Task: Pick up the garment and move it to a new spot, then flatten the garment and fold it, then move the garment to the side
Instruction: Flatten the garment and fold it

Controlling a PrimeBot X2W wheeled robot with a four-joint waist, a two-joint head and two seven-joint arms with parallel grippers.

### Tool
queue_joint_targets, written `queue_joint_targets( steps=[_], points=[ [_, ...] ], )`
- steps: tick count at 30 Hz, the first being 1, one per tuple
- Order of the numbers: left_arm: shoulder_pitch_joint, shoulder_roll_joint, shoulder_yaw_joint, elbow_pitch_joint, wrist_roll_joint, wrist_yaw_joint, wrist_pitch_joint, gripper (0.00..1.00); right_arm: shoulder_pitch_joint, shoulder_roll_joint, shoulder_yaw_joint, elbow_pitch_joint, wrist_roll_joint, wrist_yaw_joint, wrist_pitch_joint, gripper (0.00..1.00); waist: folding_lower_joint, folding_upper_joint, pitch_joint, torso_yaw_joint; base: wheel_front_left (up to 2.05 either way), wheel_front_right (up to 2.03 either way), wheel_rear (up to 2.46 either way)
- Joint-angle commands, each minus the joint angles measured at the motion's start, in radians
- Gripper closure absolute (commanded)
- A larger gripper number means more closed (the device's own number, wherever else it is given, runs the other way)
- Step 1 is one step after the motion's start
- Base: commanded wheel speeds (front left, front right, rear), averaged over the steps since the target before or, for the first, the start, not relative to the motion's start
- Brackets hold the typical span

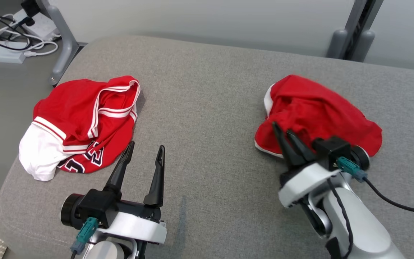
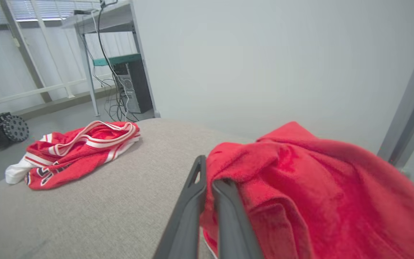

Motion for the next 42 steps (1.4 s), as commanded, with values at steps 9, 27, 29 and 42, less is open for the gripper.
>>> queue_joint_targets(
  steps=[9, 27, 29, 42],
  points=[
    [0.024, 0.003, 0.016, 0.002, -0.007, 0.017, -0.004, 0.00, -0.177, -0.007, 0.146, -0.238, 0.276, 0.000, 0.008, 1.00, 0.0000, 0.0000, -0.059, -0.036, 0.00, 0.00, 0.00],
    [-0.025, 0.003, 0.033, -0.019, 0.008, 0.005, -0.004, 0.00, 0.044, -0.311, -0.217, -0.150, 0.455, 0.000, 0.276, 1.00, 0.0000, 0.0000, 0.045, -0.148, 0.00, 0.00, 0.00],
    [-0.033, 0.003, 0.032, -0.017, 0.013, 0.000, -0.004, 0.00, 0.066, -0.341, -0.243, -0.090, 0.454, 0.000, 0.270, 1.00, 0.0000, 0.0000, 0.056, -0.158, 0.00, 0.00, 0.00],
    [-0.053, 0.003, 0.040, -0.002, 0.022, -0.004, -0.004, 0.00, 0.066, -0.324, -0.347, 0.129, 0.349, 0.000, 0.255, 0.00, 0.0000, 0.0000, 0.046, -0.221, 0.00, 0.00, 0.00]
  ],
)
